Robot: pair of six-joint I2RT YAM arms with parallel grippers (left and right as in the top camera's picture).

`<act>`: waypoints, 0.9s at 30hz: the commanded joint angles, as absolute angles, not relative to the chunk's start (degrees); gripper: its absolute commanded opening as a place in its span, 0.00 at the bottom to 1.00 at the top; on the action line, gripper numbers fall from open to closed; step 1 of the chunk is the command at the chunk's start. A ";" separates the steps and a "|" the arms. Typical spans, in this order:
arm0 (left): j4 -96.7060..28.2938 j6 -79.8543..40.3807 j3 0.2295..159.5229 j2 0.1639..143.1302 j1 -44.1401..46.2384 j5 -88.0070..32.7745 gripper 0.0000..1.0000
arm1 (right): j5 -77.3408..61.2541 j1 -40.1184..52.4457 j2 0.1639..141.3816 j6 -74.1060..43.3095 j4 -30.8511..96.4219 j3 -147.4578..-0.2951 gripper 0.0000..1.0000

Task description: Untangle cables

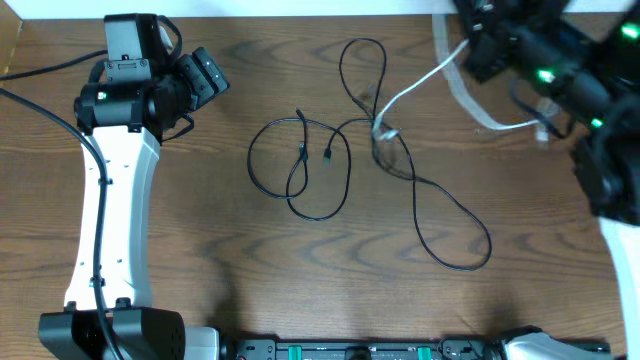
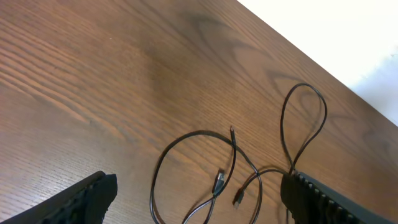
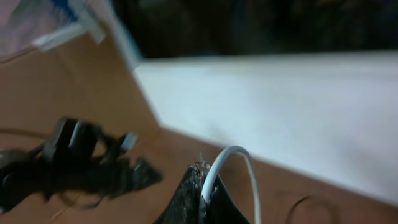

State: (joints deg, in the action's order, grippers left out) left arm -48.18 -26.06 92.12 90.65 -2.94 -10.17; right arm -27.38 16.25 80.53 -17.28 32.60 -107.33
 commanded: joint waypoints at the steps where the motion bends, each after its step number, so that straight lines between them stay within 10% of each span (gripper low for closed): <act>1: -48.01 -25.12 92.86 90.63 -3.07 -10.00 0.89 | -32.60 19.29 85.86 -20.38 33.21 -107.94 0.01; 27: -47.94 -25.12 92.86 90.63 -3.07 -9.98 0.89 | -36.62 30.11 105.14 -19.07 50.63 -107.83 0.01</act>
State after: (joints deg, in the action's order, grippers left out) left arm -47.94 -25.65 92.12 90.65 -2.94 -10.15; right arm -35.40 27.53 103.61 -22.85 48.99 -107.31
